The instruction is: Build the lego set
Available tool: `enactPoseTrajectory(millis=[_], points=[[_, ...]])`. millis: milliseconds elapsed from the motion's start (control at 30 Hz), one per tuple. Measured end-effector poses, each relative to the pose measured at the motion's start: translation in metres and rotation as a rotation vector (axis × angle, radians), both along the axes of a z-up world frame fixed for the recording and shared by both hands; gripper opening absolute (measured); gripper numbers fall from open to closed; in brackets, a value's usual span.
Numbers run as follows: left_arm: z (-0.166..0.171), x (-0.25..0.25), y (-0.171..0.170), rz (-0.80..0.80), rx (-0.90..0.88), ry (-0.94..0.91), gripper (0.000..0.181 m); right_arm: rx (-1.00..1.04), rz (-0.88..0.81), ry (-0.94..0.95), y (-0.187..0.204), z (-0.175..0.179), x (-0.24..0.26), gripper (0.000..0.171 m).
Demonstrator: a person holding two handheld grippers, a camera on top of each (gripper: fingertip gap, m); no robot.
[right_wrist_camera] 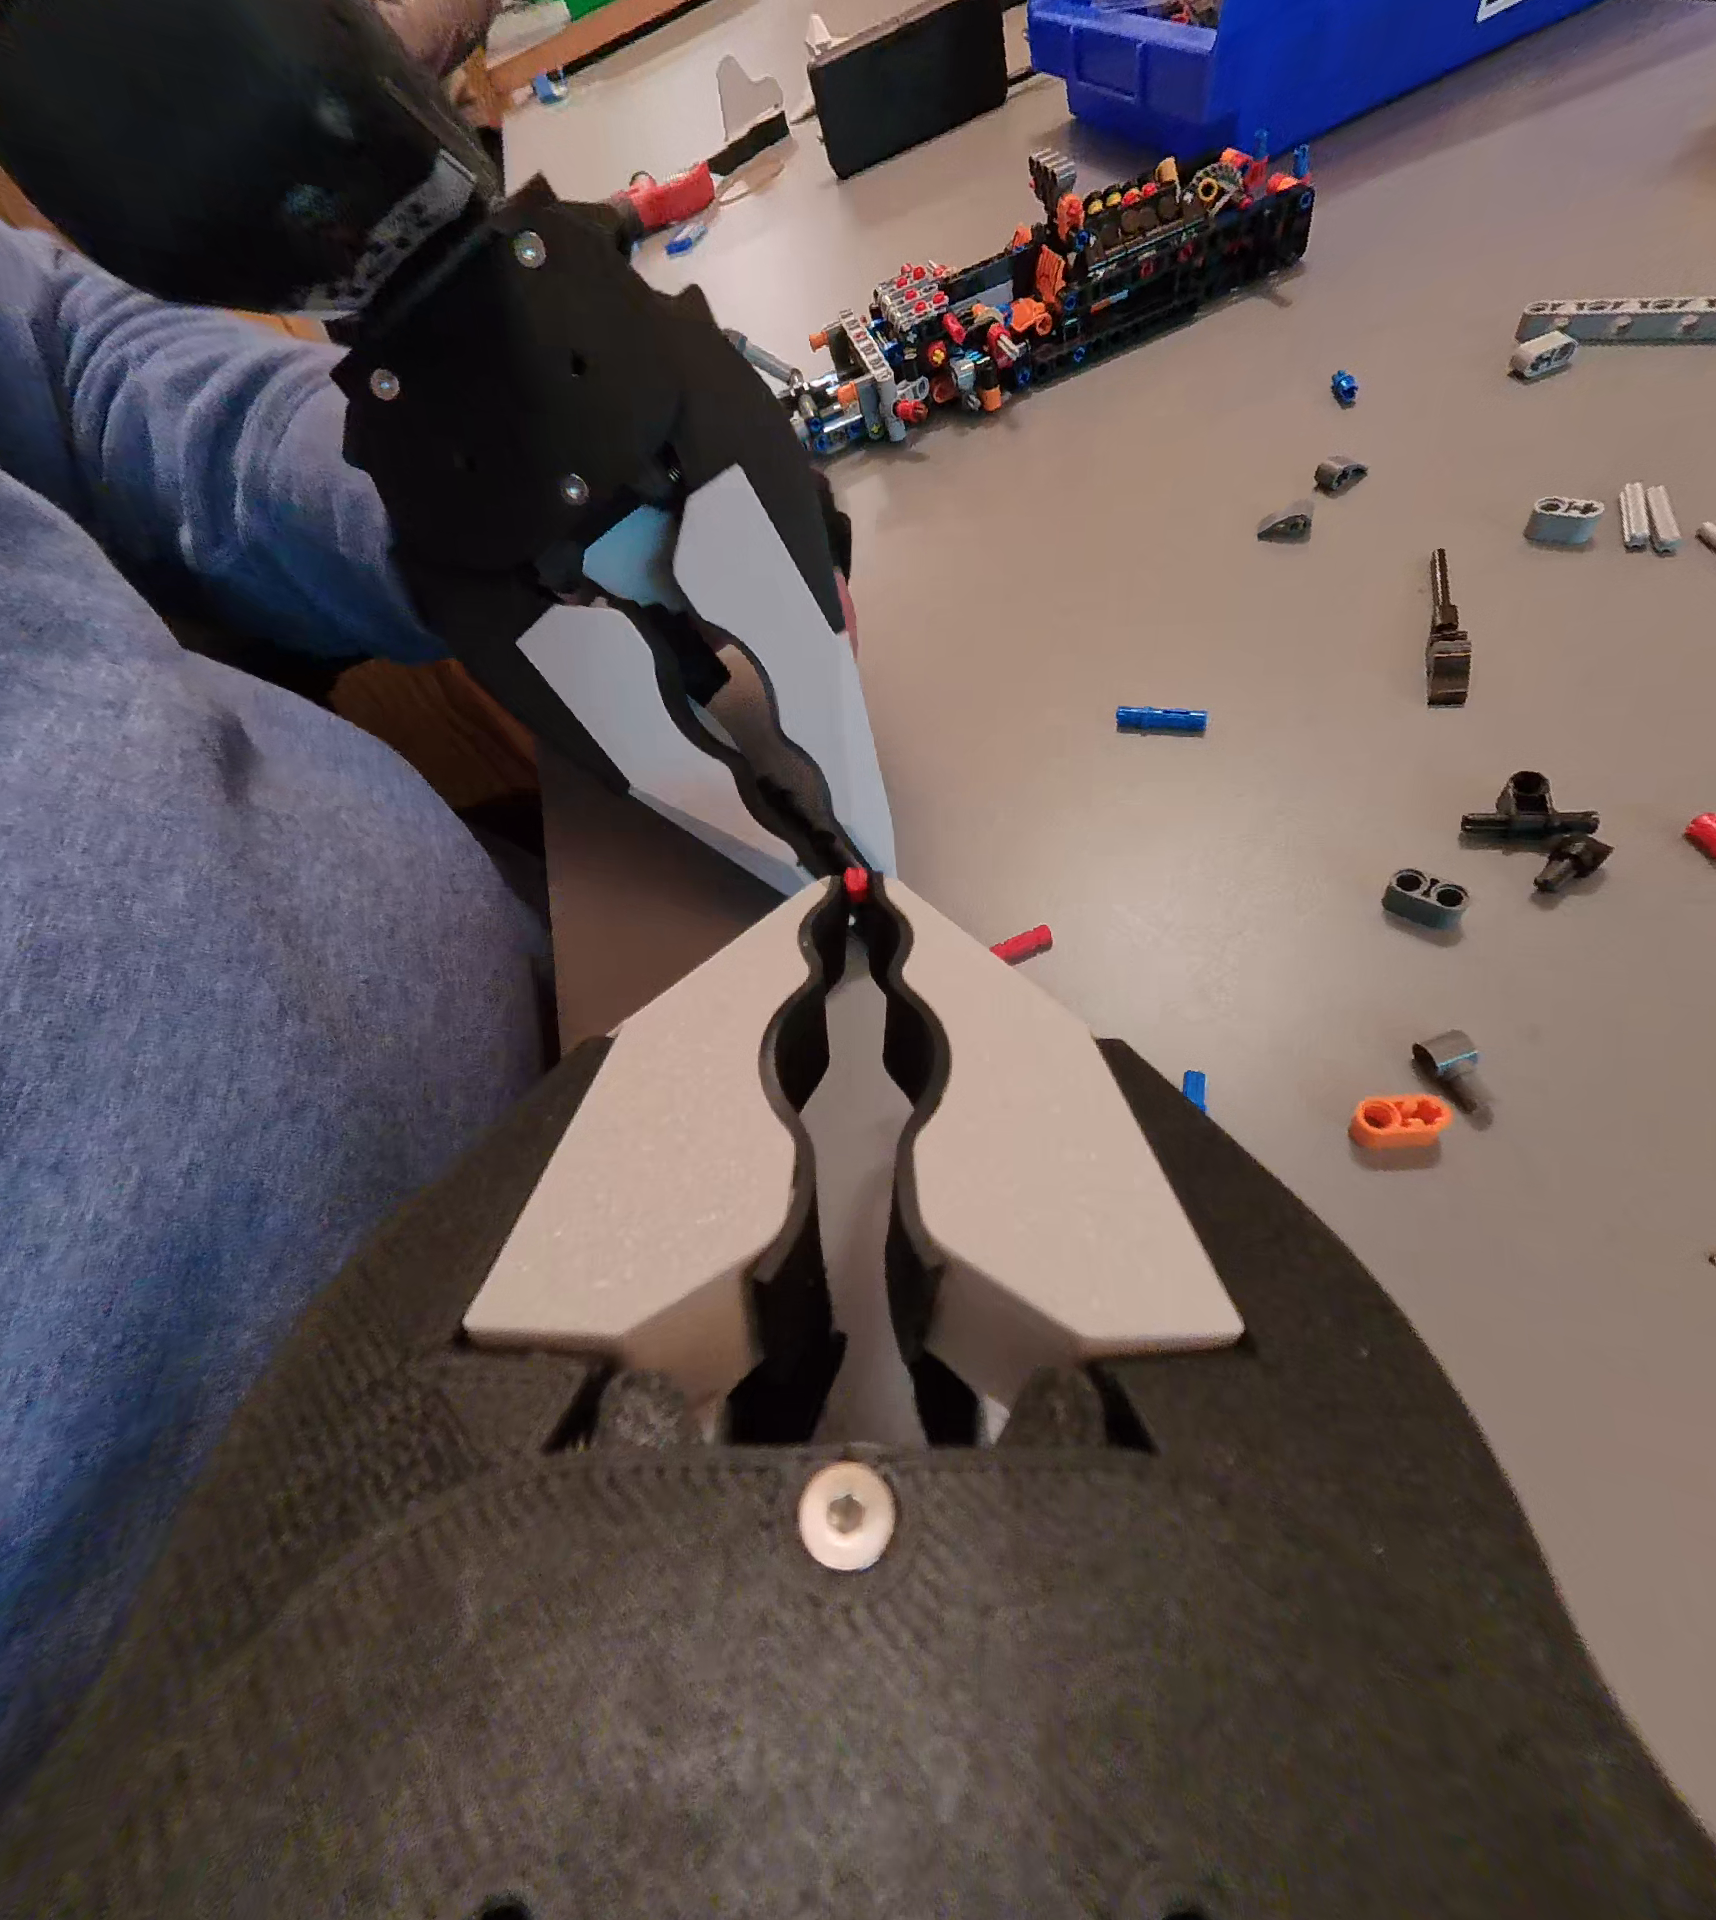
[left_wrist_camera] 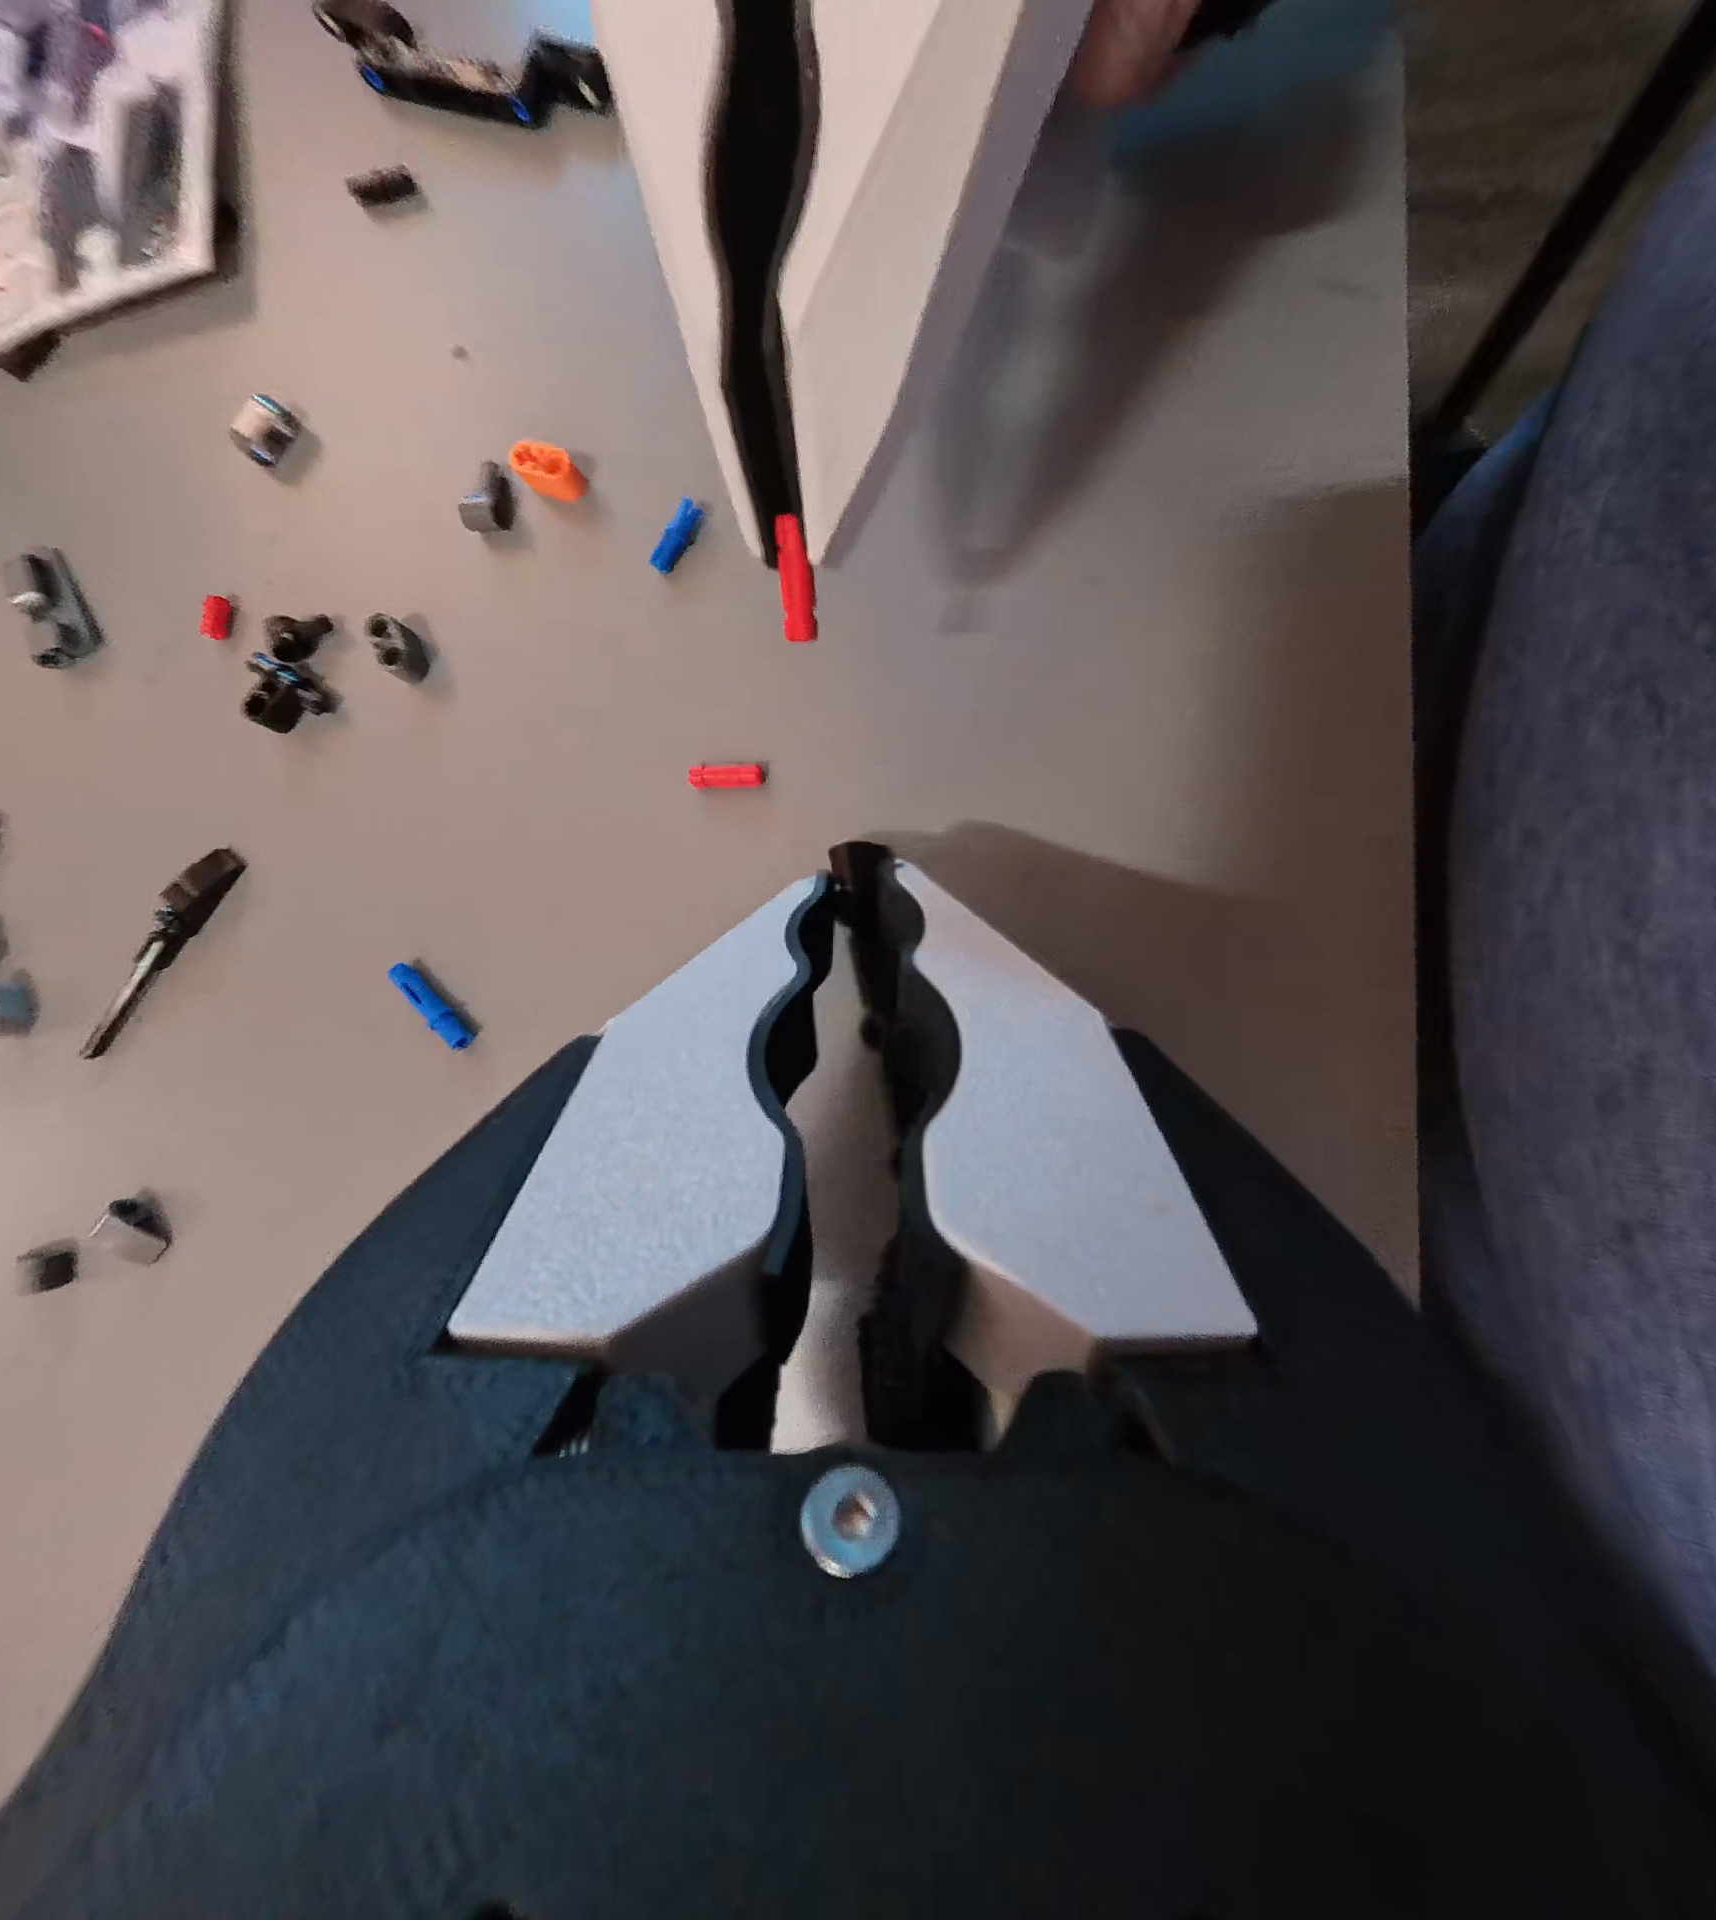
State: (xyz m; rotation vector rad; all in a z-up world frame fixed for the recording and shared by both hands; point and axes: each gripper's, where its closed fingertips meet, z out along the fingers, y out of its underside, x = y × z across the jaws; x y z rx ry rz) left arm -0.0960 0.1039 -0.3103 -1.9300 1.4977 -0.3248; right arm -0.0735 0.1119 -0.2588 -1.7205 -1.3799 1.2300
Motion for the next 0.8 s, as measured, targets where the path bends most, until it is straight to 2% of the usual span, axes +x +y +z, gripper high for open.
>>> enactPoseTrajectory(millis=[167, 433, 800], points=[[0.031, 0.009, 0.001, 0.059, 0.063, -0.177, 0.005, 0.001, 0.001, 0.038, 0.000, 0.011, 0.001, 0.001], [0.045, 0.010, 0.007, 0.119, 0.097, -0.287, 0.004, 0.006, -0.018, 0.056, 0.004, 0.019, 0.007, 0.001], [0.000, 0.015, 0.000, 0.060, -0.096, -0.063, 0.006, -0.013, -0.020, 0.018, 0.007, 0.009, 0.013, 0.001]])
